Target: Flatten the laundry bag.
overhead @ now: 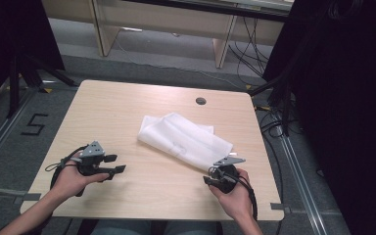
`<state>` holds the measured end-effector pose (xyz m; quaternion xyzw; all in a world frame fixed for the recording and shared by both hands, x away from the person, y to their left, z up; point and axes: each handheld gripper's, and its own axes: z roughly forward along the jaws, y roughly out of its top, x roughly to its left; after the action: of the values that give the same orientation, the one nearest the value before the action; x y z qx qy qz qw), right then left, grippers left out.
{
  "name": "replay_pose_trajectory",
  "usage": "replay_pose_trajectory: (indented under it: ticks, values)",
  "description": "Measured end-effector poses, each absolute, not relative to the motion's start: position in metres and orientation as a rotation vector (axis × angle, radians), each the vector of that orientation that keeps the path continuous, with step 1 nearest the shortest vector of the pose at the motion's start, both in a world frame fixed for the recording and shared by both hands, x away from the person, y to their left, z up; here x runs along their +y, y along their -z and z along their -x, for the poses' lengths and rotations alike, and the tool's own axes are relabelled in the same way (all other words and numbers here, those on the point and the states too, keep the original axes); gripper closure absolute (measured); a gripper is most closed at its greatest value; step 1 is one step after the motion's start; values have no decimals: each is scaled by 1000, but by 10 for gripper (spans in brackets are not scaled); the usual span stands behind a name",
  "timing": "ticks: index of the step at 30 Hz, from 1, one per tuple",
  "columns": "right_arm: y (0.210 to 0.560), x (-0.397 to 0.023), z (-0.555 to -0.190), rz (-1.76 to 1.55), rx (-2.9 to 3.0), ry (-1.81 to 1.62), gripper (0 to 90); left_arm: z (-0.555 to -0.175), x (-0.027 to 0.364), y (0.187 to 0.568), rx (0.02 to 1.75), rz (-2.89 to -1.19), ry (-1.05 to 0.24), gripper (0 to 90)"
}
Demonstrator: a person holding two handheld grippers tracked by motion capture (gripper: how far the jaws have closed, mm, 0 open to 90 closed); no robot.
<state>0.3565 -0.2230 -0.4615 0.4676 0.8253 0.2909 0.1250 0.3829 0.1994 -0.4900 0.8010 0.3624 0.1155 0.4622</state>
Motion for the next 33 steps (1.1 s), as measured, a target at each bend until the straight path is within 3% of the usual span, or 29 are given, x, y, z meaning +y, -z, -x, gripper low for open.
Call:
replay_pose_trajectory:
  ticks: [23,33]
  values:
    - [457,-204,-448,-1351,2317,-734,483,-379,197,492,873,-2007,-284,411]
    - [467,-176,-449,-1342,2377,-808,442,-380,195,493,854,-2029,-277,408]
